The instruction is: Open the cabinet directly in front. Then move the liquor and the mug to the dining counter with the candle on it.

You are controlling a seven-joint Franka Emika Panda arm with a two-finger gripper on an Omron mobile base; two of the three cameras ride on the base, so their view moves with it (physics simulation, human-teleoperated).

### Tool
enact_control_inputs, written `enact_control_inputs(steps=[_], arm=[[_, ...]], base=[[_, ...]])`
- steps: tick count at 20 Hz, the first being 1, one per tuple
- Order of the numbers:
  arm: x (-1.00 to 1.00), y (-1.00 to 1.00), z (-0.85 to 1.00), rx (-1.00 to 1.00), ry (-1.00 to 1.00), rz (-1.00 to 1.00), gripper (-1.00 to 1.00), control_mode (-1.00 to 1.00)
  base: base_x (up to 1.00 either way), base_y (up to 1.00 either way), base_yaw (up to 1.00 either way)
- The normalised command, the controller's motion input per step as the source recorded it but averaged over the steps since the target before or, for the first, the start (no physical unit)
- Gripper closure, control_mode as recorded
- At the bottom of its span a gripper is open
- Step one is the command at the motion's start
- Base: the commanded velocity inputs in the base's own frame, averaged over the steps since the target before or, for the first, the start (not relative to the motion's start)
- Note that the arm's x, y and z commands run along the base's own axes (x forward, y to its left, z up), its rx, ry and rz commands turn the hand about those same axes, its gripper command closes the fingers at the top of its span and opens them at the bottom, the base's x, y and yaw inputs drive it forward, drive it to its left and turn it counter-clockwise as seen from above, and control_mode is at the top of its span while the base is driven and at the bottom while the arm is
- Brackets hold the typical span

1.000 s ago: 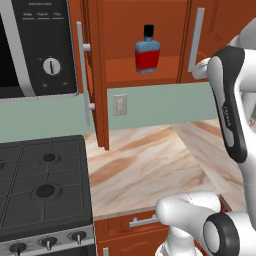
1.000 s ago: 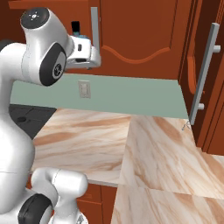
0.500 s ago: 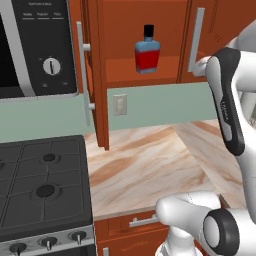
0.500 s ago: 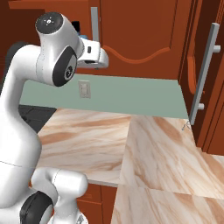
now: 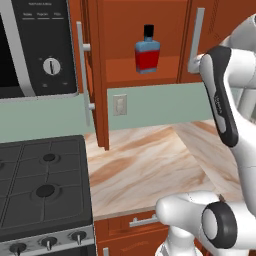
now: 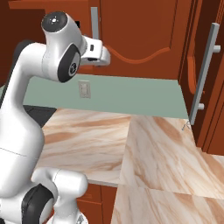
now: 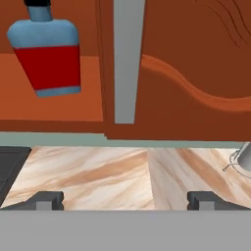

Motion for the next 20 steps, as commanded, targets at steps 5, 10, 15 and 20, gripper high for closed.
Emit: enact_control_inputs(steps=[5,10,15,20], arm=[[0.40,0.00,0.00,0.00,0.00,0.00,-1.00,-1.00],[0.35,0.00,0.00,0.00,0.00,0.00,-1.00,-1.00],[0.35,0.00,0.00,0.00,0.00,0.00,-1.00,-1.00],[0.30,-0.01,0.00,0.00,-0.03,0.00,-1.00,-1.00]], base=[[0.00,0.00,0.00],[0.00,0.00,0.00],[0.00,0.00,0.00],[0.00,0.00,0.00]])
